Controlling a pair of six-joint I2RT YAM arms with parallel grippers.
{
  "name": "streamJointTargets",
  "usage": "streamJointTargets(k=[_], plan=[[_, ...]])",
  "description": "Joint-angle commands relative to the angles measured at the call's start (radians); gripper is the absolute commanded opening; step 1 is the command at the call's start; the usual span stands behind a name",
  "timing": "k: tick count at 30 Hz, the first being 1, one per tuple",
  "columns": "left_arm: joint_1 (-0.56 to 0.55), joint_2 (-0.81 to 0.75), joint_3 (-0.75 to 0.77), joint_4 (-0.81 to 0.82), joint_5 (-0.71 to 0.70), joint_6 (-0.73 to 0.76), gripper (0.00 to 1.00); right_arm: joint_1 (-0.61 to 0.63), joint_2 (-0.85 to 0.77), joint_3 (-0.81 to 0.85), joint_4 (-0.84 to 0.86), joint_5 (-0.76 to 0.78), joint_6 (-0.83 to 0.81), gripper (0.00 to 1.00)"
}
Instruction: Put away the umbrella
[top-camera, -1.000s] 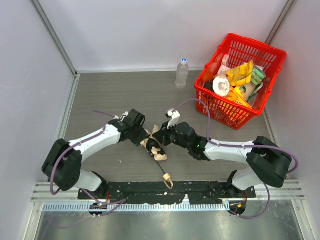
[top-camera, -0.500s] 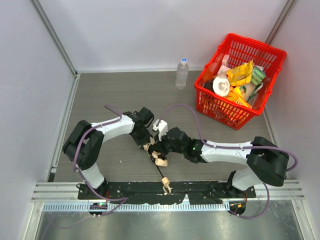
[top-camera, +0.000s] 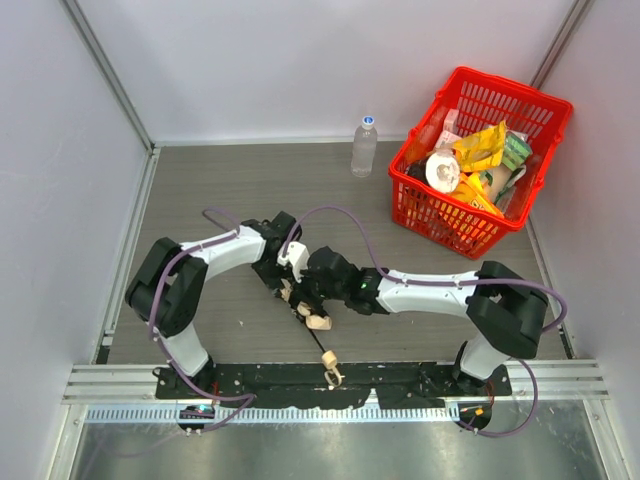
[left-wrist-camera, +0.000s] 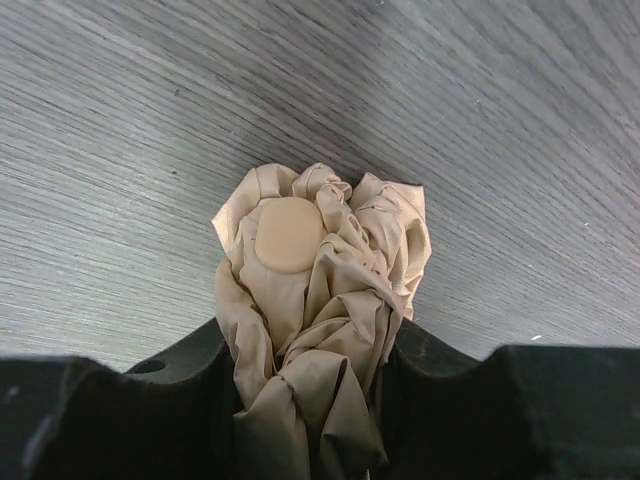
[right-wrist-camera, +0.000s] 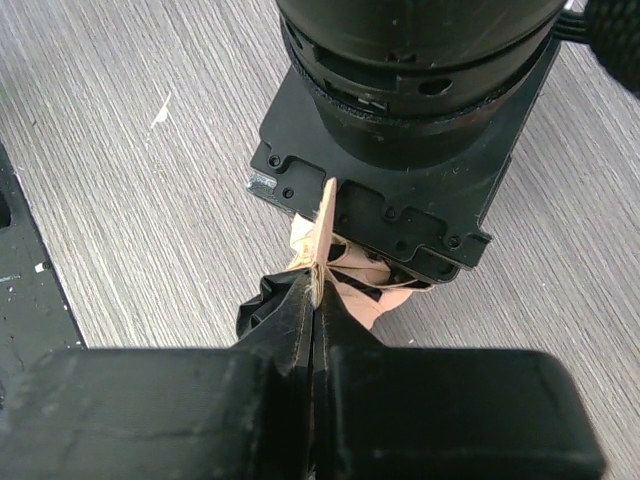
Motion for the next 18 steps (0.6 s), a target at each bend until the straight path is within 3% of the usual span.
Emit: streamJointTargets(k=[1, 9, 14, 18], plan=[[-0.054, 0.093, -0.071, 0.152, -0.172, -0.090, 0.00, 0.090, 0.042, 0.105, 0.111, -0.266, -0.044, 0.01], [-0.058, 0.118, -0.103, 0.235, -0.175, -0.119, 0.00, 0.159, -0.047, 0.001, 0.256, -0.142, -0.021, 0.01], [-0.058, 0.092, -0.121, 0.263, -0.221, -0.153, 0.00, 0.210, -0.110, -0.088, 0.445, 0.057, 0.021, 0.01], [-0.061, 0.073, -0.120, 0.267, -0.267, -0.153, 0.00, 0.239, -0.089, -0.072, 0.409, 0.100, -0.050, 0.01]])
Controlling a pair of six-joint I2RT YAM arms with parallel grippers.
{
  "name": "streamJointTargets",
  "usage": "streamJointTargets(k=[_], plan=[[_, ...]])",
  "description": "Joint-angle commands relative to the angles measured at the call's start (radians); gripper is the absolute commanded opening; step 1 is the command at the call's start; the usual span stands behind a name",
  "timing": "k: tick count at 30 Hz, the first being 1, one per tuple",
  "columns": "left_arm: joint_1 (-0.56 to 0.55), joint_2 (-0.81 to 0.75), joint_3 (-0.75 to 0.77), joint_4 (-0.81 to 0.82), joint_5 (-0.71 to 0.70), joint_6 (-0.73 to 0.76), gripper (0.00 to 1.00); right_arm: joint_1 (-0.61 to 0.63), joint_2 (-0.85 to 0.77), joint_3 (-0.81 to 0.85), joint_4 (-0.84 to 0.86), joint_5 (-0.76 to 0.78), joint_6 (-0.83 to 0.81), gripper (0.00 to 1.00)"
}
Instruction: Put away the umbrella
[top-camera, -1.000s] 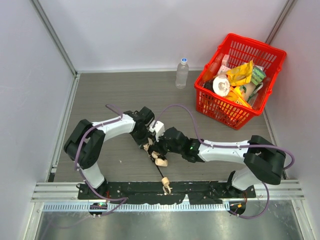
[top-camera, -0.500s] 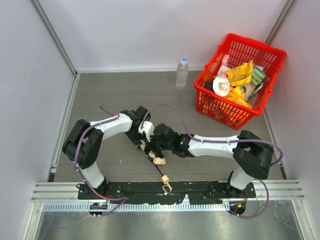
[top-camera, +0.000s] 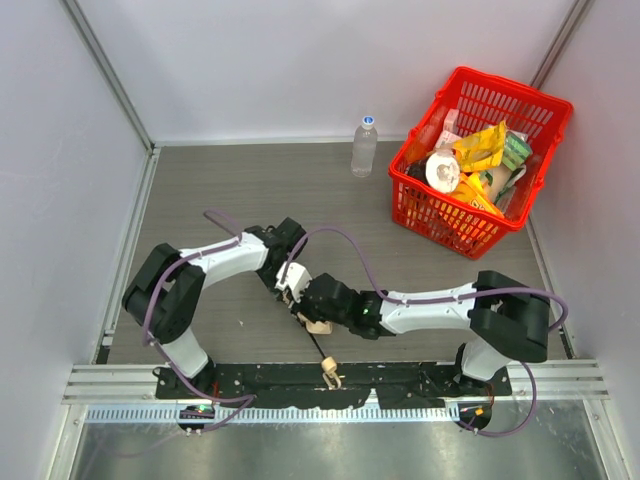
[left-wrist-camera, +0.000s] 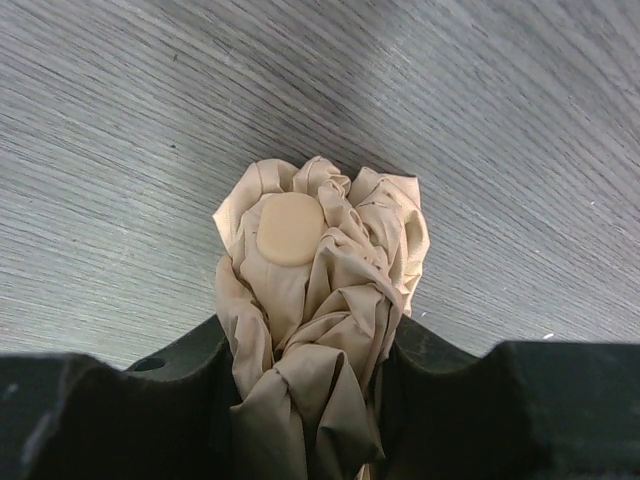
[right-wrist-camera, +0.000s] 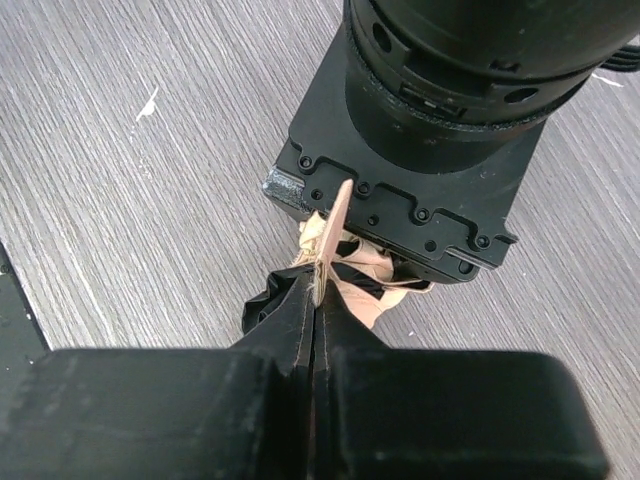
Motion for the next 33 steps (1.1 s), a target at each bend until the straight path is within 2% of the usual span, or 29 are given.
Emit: streamJointTargets(k=[1, 5, 10, 13, 18, 21, 23, 27, 33], plan=[[-0.011, 0.094, -0.083, 0.239, -0.203, -0.113, 0.00, 0.121, -0.045, 0.064, 0.203, -0.116, -0.034, 0.01], [-0.013, 0.085, -0.083, 0.235, -0.223, -0.121, 0.00, 0.221, 0.021, 0.172, 0.042, -0.022, -0.169, 0.01], [-0.028, 0.079, -0.092, 0.252, -0.254, -0.122, 0.00, 0.255, 0.104, 0.210, 0.004, 0.012, -0.205, 0.01], [-0.033, 0.063, -0.123, 0.290, -0.254, -0.124, 0.00, 0.252, 0.083, 0.173, 0.025, -0.002, -0.188, 0.01], [-0.033, 0.053, -0.152, 0.342, -0.248, -0.125, 0.00, 0.217, 0.082, 0.212, -0.134, -0.152, -0.166, 0.01], [-0.034, 0.054, -0.154, 0.348, -0.245, -0.122, 0.00, 0.180, 0.095, 0.223, -0.164, -0.253, -0.127, 0.01], [-0.033, 0.050, -0.175, 0.382, -0.243, -0.122, 0.00, 0.145, 0.098, 0.210, -0.145, -0.327, -0.084, 0.01], [-0.033, 0.039, -0.186, 0.401, -0.243, -0.110, 0.00, 0.063, 0.081, 0.124, 0.007, -0.457, 0.013, 0.04], [-0.030, 0.042, -0.197, 0.422, -0.240, -0.110, 0.00, 0.020, 0.086, 0.106, 0.030, -0.516, 0.064, 0.06]])
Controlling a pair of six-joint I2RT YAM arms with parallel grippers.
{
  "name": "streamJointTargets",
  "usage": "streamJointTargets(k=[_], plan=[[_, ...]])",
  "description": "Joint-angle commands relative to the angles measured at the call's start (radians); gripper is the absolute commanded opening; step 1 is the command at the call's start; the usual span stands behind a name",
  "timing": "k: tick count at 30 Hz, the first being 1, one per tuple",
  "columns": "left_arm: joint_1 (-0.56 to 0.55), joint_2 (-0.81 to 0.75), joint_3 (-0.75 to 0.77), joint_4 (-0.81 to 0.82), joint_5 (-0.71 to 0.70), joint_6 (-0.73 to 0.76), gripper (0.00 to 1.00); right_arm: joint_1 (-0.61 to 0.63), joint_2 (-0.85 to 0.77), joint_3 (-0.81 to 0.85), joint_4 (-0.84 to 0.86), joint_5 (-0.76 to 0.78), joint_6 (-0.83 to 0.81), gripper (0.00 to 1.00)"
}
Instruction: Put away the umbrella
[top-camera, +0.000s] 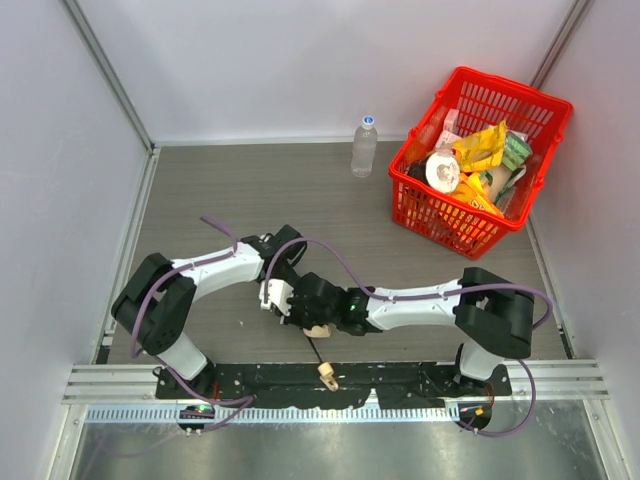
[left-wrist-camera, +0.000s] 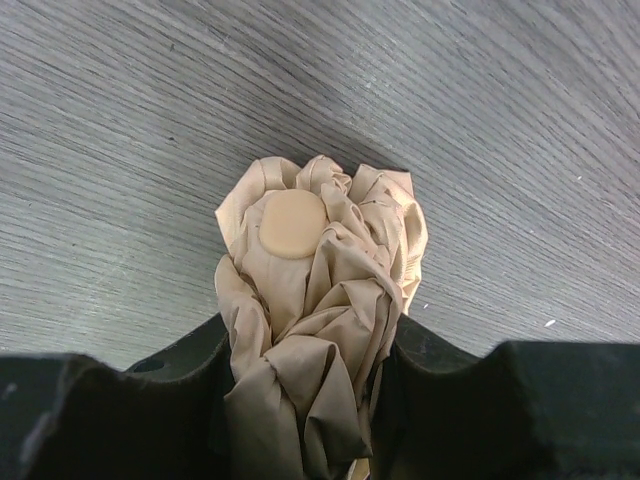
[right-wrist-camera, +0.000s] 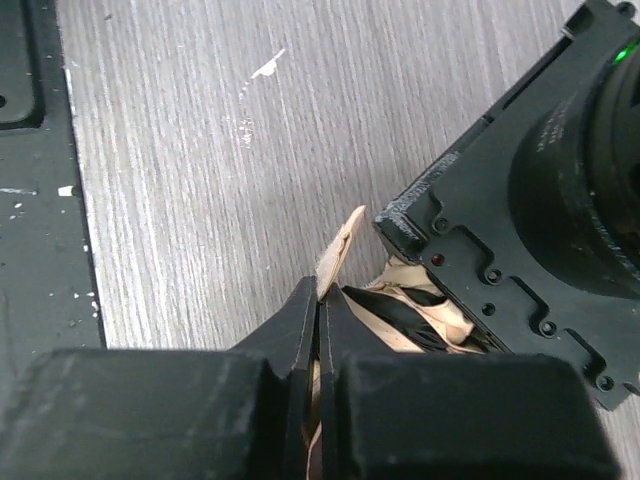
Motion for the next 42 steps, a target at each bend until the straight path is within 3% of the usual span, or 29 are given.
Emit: streamJointTargets(k=[1, 9, 18, 24, 26, 27, 28, 29, 30, 31, 34, 37, 42], plan=[[0.008, 0.126, -0.099, 0.332, -0.176, -0.101, 0.00, -0.005, -0.001, -0.005, 0.155, -0.327, 0.266, 0.07], [0.011, 0.125, -0.102, 0.339, -0.164, -0.099, 0.00, -0.078, -0.001, -0.019, 0.129, -0.256, 0.272, 0.16], [0.028, 0.128, -0.110, 0.349, -0.144, -0.093, 0.00, -0.124, -0.010, -0.013, 0.104, -0.186, 0.295, 0.14], [0.031, 0.103, -0.130, 0.355, -0.143, -0.096, 0.00, -0.126, -0.301, -0.050, 0.093, -0.049, 0.600, 0.21], [0.034, 0.074, -0.170, 0.413, -0.127, -0.075, 0.00, -0.127, -0.425, -0.107, 0.092, 0.140, 0.698, 0.30], [0.034, 0.059, -0.193, 0.449, -0.117, -0.067, 0.00, -0.129, -0.452, -0.120, 0.028, 0.210, 0.729, 0.31], [0.034, 0.040, -0.219, 0.478, -0.100, -0.055, 0.00, -0.140, -0.482, -0.119, -0.014, 0.333, 0.781, 0.36], [0.032, 0.021, -0.245, 0.518, -0.078, -0.040, 0.00, -0.162, -0.495, -0.107, -0.132, 0.383, 0.827, 0.46], [0.035, 0.008, -0.268, 0.558, -0.052, -0.026, 0.00, -0.189, -0.506, -0.098, -0.199, 0.434, 0.903, 0.48], [0.035, -0.013, -0.289, 0.590, -0.028, -0.023, 0.00, -0.247, -0.510, -0.079, -0.309, 0.440, 0.937, 0.51], [0.035, -0.087, -0.369, 0.705, 0.024, -0.029, 0.00, -0.362, -0.558, -0.123, -0.378, 0.375, 1.103, 0.57], [0.034, -0.160, -0.411, 0.718, 0.020, -0.034, 0.00, -0.487, -0.570, -0.243, -0.281, 0.252, 1.241, 0.62], [0.032, -0.181, -0.405, 0.661, 0.012, -0.029, 0.00, -0.525, -0.429, -0.329, -0.055, 0.117, 1.290, 0.61]])
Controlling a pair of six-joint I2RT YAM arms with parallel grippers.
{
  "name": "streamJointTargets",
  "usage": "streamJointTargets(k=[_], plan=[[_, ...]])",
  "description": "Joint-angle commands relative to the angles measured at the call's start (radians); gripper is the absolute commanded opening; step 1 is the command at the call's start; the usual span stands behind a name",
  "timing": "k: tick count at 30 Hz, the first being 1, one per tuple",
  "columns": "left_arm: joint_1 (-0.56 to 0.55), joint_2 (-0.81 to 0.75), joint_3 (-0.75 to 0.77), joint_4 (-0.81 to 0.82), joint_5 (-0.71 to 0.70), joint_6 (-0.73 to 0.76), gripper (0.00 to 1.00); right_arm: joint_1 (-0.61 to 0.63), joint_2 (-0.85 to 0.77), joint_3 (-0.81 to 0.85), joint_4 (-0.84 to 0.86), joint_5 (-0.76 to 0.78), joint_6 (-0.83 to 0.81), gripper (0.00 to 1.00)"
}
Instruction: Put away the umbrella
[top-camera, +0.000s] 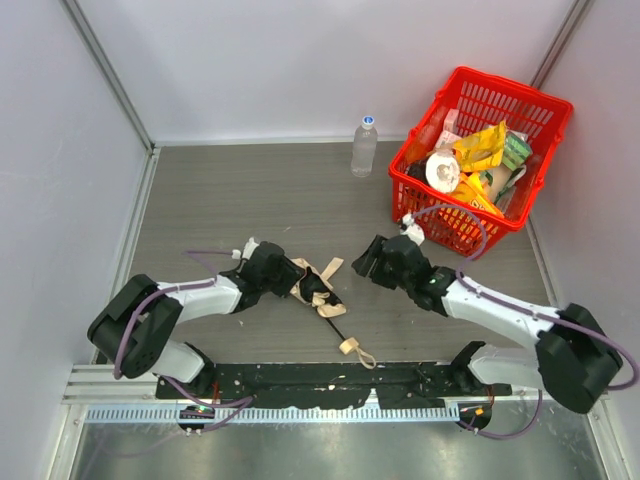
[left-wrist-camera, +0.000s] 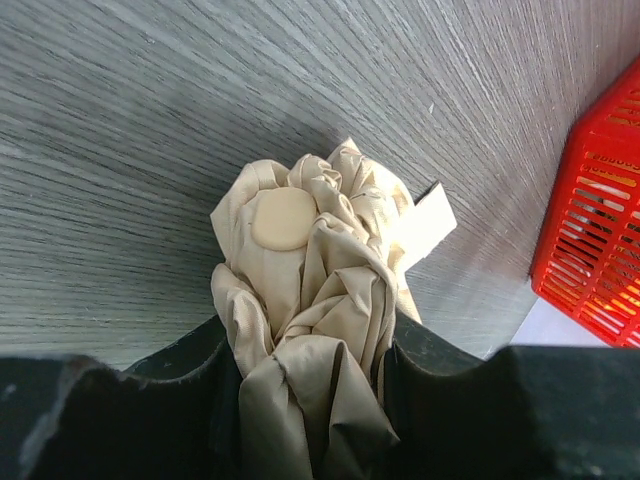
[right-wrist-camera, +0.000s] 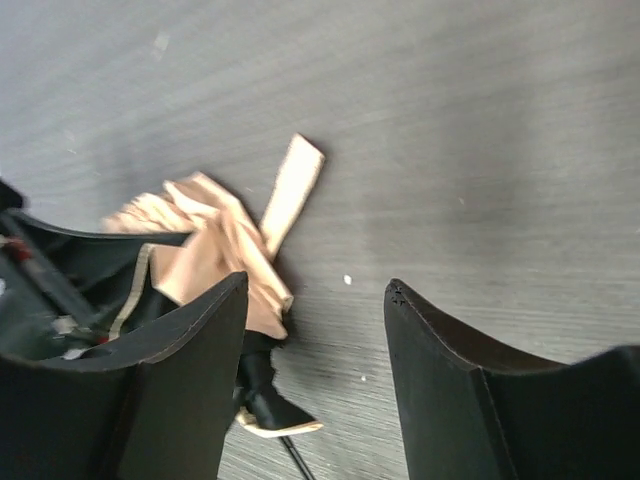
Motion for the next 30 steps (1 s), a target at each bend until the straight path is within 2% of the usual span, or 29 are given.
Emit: streamJointTargets(k=[1, 4, 8, 12, 13, 19, 26, 29, 30], plan=[[-0.003, 0.017, -0.026, -0.103, -0.016, 0.064, 0.00, -0.003, 0.102, -0.047, 0.213, -0.116, 0.145, 0.59], [-0.006, 0.030, -0.034, -0.084, -0.007, 0.052, 0.00, -0.005, 0.206, -0.099, 0.435, -0.172, 0.168, 0.54], [-0.006, 0.024, -0.042, -0.075, -0.013, 0.053, 0.00, -0.009, 0.332, -0.113, 0.607, -0.189, 0.165, 0.46], [-0.006, 0.006, -0.040, -0.093, -0.031, 0.061, 0.00, -0.017, 0.415, -0.116, 0.719, -0.189, 0.145, 0.45], [-0.006, 0.003, -0.039, -0.096, -0.034, 0.064, 0.00, -0.020, 0.445, -0.114, 0.737, -0.232, 0.148, 0.45], [-0.008, 0.003, -0.032, -0.101, -0.037, 0.065, 0.00, -0.037, 0.578, -0.110, 0.894, -0.267, 0.188, 0.39], [-0.009, -0.006, -0.022, -0.130, -0.047, 0.061, 0.00, -0.046, 0.689, -0.107, 1.023, -0.278, 0.156, 0.11], [-0.011, -0.002, 0.001, -0.194, -0.048, 0.053, 0.00, -0.049, 0.673, -0.134, 1.140, -0.284, 0.039, 0.01], [-0.008, 0.004, 0.015, -0.224, -0.047, 0.045, 0.00, -0.049, 0.662, -0.156, 1.191, -0.289, 0.009, 0.01]])
